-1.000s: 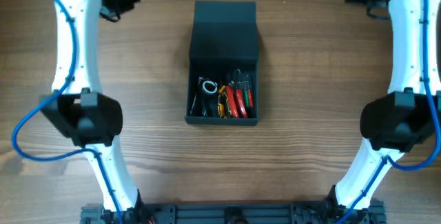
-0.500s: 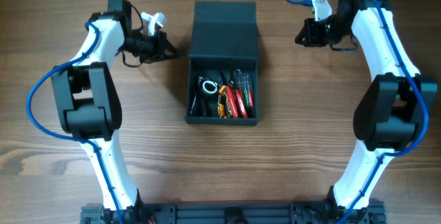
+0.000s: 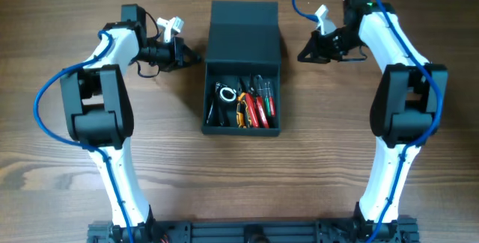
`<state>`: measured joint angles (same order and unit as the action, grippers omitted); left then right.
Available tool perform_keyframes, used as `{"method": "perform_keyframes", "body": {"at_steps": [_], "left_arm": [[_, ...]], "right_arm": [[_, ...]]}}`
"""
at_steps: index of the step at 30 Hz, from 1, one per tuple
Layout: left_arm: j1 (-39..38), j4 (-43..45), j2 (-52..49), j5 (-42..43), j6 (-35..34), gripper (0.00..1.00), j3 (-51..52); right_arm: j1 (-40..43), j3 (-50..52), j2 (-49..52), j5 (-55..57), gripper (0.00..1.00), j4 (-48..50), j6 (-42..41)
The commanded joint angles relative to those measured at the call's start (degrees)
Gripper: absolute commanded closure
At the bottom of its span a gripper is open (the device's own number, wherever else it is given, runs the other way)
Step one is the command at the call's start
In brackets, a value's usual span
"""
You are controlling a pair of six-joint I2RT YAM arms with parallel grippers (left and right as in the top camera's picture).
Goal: Pack container
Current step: 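Move both grippers to the box lid's left and right edges, then grip the lid with both grippers and fold it down over the box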
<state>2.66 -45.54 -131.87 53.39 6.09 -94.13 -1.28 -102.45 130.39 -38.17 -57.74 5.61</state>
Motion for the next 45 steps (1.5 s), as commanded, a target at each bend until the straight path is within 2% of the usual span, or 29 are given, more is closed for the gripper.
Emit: {"method": "perform_keyframes", "body": {"at_steps": [1,13,30,37,41,45], "left_arm": [[0.07,0.42,-3.15,1.75,-0.57,0.96,0.28],[0.02,4.92,-3.17,4.33,-2.12,0.96,0.28],[-0.55,9.77,-5.53,13.18,-4.04,0.96,0.28],[-1.42,14.01,-6.36,15.58,-7.76,0.96,0.26],[-1.42,19.56,-6.36,19.67,-12.85,0.96,0.22],[-1.42,19.65,-5.90,19.93,-13.03,0.96,-0.07]], "right_arm": [[-1.81,0.22,1.57,-2.01,0.96,0.33,-0.98],[-2.69,0.22,6.38,-5.84,0.96,0.42,-2.60],[-4.48,0.20,7.10,-16.46,0.96,8.70,-2.56],[-6.64,0.07,7.10,-18.05,0.96,9.35,0.46],[-6.80,-1.25,7.10,-17.97,0.96,9.49,0.48],[-6.80,-2.62,7.08,-15.96,0.96,9.31,0.50]]}}
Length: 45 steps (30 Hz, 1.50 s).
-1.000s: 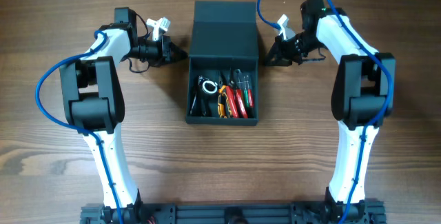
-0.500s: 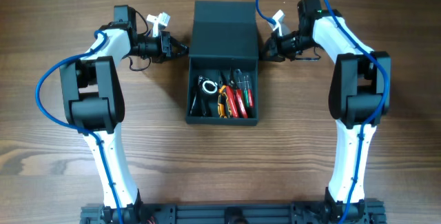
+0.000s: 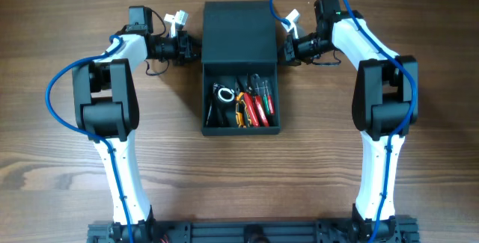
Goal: Pack container
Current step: 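Grip the lid with both grippers and fold it down over the box, then press the closed lid down with left gripper, then lift away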
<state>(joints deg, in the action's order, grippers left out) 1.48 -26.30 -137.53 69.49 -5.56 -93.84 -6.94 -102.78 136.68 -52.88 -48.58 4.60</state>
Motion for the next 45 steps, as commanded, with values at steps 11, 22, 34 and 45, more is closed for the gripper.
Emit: {"method": "perform_keyframes", "body": {"at_steps": [11,22,34,45], "left_arm": [[-0.17,-0.04,6.67,3.98,-1.38,0.96,-0.35],[-0.52,-7.06,17.92,1.42,-4.33,0.96,-0.35],[-8.85,-26.18,26.93,-14.12,-3.41,0.96,-0.35],[-23.69,-39.26,32.52,-51.23,-9.14,0.96,-0.26]], "right_arm": [[-0.42,-12.50,0.79,3.74,0.96,-2.62,1.44],[-0.26,-24.74,0.79,3.54,0.96,-10.36,2.84],[1.07,-30.40,0.57,9.49,0.96,-23.47,4.90],[5.20,-32.37,0.57,24.24,0.57,-25.22,2.25]]}}
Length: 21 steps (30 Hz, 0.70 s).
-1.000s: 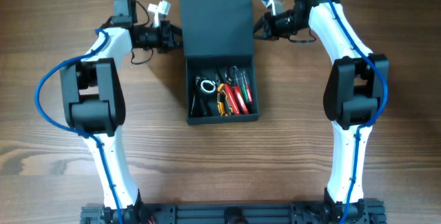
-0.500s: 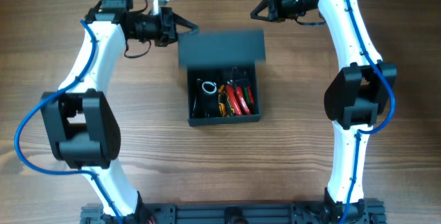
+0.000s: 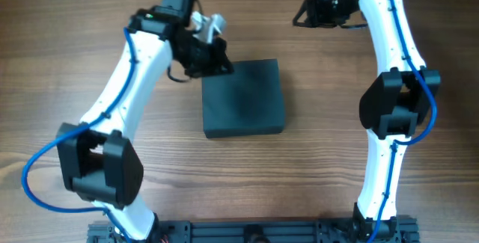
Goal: Pack container
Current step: 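Press the closed lid down with left gripper, then lift away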
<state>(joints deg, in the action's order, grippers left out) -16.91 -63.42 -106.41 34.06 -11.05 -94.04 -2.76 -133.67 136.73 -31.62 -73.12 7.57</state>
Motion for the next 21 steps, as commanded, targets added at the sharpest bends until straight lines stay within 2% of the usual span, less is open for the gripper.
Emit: {"method": "perform_keyframes", "body": {"at_steps": [1,3,6,15,21], "left_arm": [[-6.80,-2.45,1.33,-17.46,-3.91,0.96,0.17],[-10.27,-2.64,1.27,-22.10,-4.92,0.96,0.35],[-14.36,-2.38,0.17,-28.20,-7.48,0.96,0.37],[-15.08,1.33,-11.52,-29.66,-7.37,0.96,2.34],[-15.08,2.36,-15.93,-29.64,-7.23,0.96,2.29]], "right_arm": [[1.14,-1.49,0.52,3.10,0.59,-0.90,-0.72],[1.18,-1.49,0.52,3.85,0.65,-1.51,-0.66],[1.18,-1.49,0.52,4.79,0.66,-2.78,-0.66],[1.18,-1.49,0.52,7.93,0.63,-7.74,-0.02],[1.25,-1.49,0.52,8.37,0.61,-8.87,0.00]]}}
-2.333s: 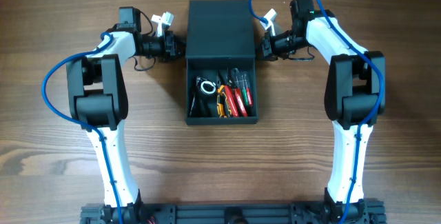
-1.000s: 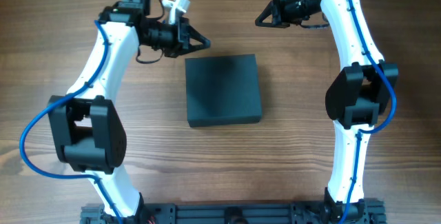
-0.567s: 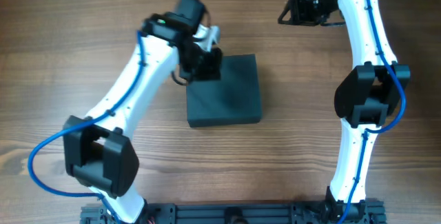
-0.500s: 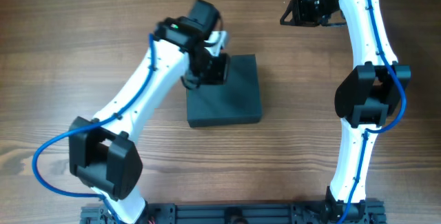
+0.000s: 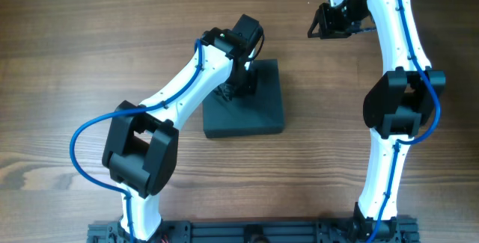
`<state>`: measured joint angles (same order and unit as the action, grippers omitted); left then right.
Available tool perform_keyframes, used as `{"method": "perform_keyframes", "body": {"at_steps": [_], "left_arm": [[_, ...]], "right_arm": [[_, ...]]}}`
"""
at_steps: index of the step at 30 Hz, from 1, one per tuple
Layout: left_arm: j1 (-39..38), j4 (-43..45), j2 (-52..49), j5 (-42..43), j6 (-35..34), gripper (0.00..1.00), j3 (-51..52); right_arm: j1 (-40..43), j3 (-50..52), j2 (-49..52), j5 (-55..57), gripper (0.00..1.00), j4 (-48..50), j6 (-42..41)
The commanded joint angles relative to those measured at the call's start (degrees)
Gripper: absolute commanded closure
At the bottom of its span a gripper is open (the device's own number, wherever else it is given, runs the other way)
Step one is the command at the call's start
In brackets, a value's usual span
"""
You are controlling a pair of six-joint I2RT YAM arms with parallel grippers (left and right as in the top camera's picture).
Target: Pack container
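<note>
A black container [image 5: 258, 112] lies shut in the middle of the table, its lid flat and its contents hidden. My left gripper [image 5: 233, 91] points down onto the left rear part of the lid. The wrist covers its fingers, so their state does not show. My right gripper [image 5: 316, 26] hangs at the back right, well clear of the container, with its fingers spread and nothing between them.
The wooden table [image 5: 90, 63] stretches around the container. Both arm bases stand on a black rail [image 5: 247, 234] at the front edge. Blue cables [image 5: 82, 149] loop off each arm.
My left gripper has moved from the lid's back left corner to over the lid's left rear part. The right gripper has shifted slightly to the right. The container stays shut.
The container stood open with its lid laid back and tools inside, a gripper off each side of the lid. Then both grippers were at the lid's sides. Then the lid was down, with the right gripper away at the back. Now the left gripper is on the lid.
</note>
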<state>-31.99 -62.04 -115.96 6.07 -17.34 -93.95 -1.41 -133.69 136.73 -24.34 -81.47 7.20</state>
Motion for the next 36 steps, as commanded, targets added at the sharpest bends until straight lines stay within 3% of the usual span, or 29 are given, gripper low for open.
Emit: {"method": "perform_keyframes", "body": {"at_steps": [1,5,8,9,11,12,14,16,17,24,36], "left_arm": [[0.11,0.96,-5.64,-1.66,-0.92,0.96,1.68],[3.08,0.94,1.57,-1.75,-0.94,0.96,-3.45],[7.17,1.01,6.73,-7.65,-0.94,0.95,-6.12],[10.84,1.40,9.81,-12.07,-0.94,0.93,-6.34],[14.21,1.66,11.63,-12.22,-0.92,0.86,-6.34],[15.89,1.70,12.09,-12.59,-0.92,0.75,-6.34],[20.81,1.66,12.35,-14.58,-0.92,0.26,-6.34],[23.74,1.68,12.35,-14.51,-0.90,0.11,-6.34],[24.90,1.73,12.37,-14.51,-0.90,0.01,-6.34],[27.08,2.69,12.35,-14.51,-0.94,0.00,-6.34],[27.08,2.69,12.35,-14.51,-0.94,0.00,-6.34]], "right_arm": [[-0.11,-1.46,0.52,1.55,0.61,-0.39,0.39],[-0.11,-1.46,0.52,2.56,0.52,0.04,0.50],[-0.11,-1.46,0.52,2.56,0.48,1.03,0.33],[-0.11,-1.46,0.52,2.58,0.46,1.36,0.33],[-0.11,-1.46,0.52,2.60,0.41,1.77,0.31],[-0.11,-1.46,0.52,2.82,0.36,2.21,0.24],[-0.11,-1.46,0.52,4.33,0.18,3.52,0.13],[-0.11,-1.46,0.52,5.35,0.01,4.02,0.11],[-0.11,-1.46,0.52,5.53,0.00,4.37,0.11],[-0.11,-1.46,0.52,5.49,0.00,7.67,-9.14],[-0.11,-1.46,0.52,5.51,0.00,12.24,-9.29]]}}
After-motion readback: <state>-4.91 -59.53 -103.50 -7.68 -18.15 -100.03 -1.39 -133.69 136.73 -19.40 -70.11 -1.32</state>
